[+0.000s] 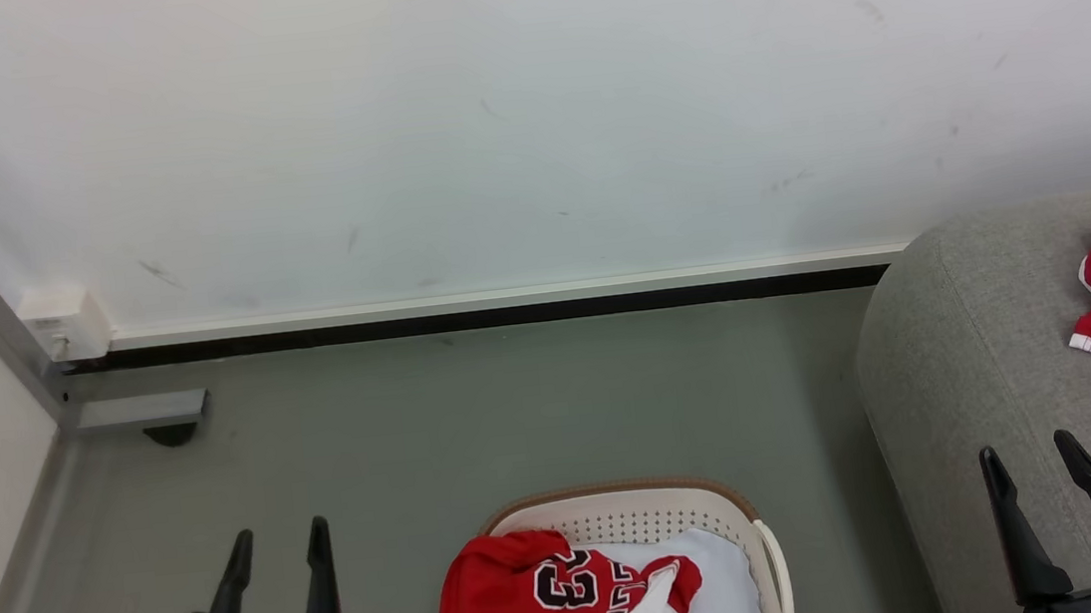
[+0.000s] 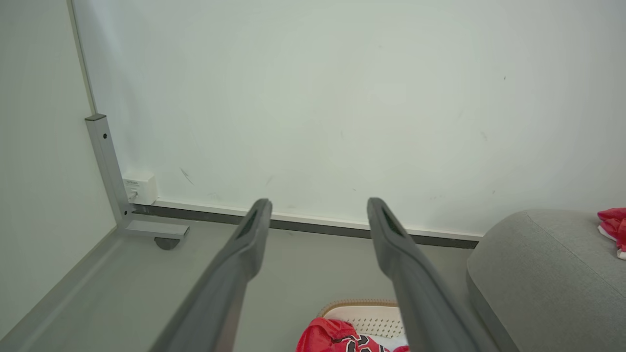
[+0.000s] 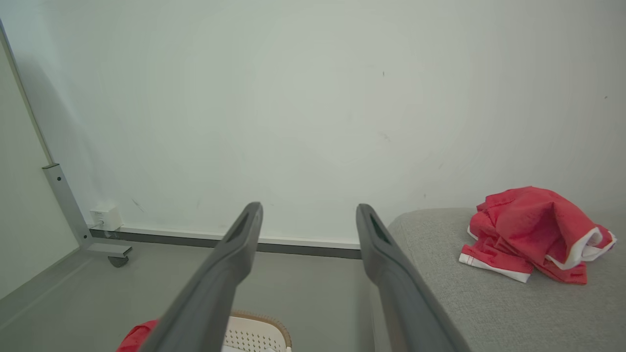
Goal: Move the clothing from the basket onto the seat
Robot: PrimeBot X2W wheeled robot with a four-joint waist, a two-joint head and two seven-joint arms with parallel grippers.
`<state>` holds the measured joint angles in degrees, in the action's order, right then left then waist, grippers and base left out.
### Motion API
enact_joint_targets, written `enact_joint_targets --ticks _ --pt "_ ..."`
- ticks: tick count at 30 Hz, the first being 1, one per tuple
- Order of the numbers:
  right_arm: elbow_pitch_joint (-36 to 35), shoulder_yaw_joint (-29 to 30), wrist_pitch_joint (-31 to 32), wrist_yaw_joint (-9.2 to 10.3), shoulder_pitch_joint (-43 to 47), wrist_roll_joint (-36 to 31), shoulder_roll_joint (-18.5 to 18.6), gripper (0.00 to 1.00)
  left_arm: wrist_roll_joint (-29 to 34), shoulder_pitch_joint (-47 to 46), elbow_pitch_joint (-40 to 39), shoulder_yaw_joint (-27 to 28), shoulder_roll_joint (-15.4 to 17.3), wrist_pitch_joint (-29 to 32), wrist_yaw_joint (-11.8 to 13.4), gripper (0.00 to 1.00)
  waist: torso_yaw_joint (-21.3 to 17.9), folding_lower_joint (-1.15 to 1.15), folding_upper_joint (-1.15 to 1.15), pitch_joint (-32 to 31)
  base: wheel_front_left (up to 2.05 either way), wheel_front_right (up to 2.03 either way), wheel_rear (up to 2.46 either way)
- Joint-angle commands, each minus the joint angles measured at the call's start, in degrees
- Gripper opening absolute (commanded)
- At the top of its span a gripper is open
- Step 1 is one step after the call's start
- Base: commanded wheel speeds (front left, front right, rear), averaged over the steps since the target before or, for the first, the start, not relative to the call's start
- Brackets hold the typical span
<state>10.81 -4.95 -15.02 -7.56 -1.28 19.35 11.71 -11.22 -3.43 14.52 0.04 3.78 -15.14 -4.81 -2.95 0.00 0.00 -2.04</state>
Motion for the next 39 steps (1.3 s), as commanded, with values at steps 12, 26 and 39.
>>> enact_joint_targets --ticks 12,26,39 --pt "0.21 -0.89 -0.19 0.14 -1.46 0.58 0.04 1.00 2.37 -0.25 0.97 1.14 -0.69 -0.01 -1.41 1.00 -0.48 0.00 0.00 -0.25 0.00 0.00 0.00" --pt "0.28 -1.33 -0.20 0.14 -2.11 0.87 -0.03 1.00 2.16 -0.83 1.18 1.03 -0.82 -0.01 -1.79 1.00 -2.33 0.00 0.00 -0.16 0.00 0.00 0.00" --pt "-0.76 -1.90 -0.19 0.14 -7.43 1.09 -1.36 1.00 0.86 -6.24 5.80 -3.25 -0.78 -0.01 -1.97 1.00 -4.85 0.00 0.00 4.67 0.00 0.00 0.00"
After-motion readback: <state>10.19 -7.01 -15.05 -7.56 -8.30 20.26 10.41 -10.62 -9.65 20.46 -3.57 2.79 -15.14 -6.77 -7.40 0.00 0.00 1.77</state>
